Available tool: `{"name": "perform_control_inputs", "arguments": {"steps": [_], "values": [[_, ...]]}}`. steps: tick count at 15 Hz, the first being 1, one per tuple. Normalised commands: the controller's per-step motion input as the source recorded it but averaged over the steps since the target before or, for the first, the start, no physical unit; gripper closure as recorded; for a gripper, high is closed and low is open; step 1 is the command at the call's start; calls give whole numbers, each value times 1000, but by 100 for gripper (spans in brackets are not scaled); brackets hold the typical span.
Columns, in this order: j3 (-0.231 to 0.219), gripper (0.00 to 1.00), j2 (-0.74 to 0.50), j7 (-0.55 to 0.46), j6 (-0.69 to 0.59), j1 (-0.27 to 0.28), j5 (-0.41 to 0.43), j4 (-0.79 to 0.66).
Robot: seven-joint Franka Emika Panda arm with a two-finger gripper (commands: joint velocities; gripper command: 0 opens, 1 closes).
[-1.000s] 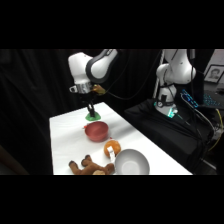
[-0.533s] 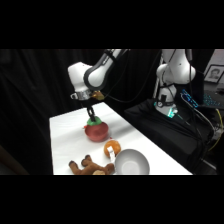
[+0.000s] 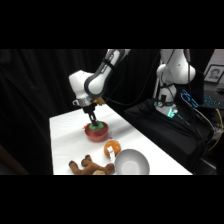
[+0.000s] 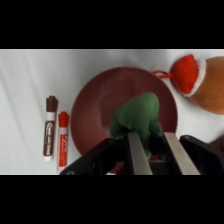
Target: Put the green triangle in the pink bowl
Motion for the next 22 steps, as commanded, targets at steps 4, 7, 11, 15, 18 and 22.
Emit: {"name": "perform_control_inputs", "arguments": {"steps": [4,7,11,15,18,22], "values": [[94,93,159,-87,86,-108,143,168],[94,94,141,-76,69,-112,141,180],[94,50,132,-56,38,-102,134,210],[85,16,109,-41,27,-94,128,201],[66,0,43,-25,-51,-84,98,157],[50,0,-105,-30,-188,-67,60,57]]}}
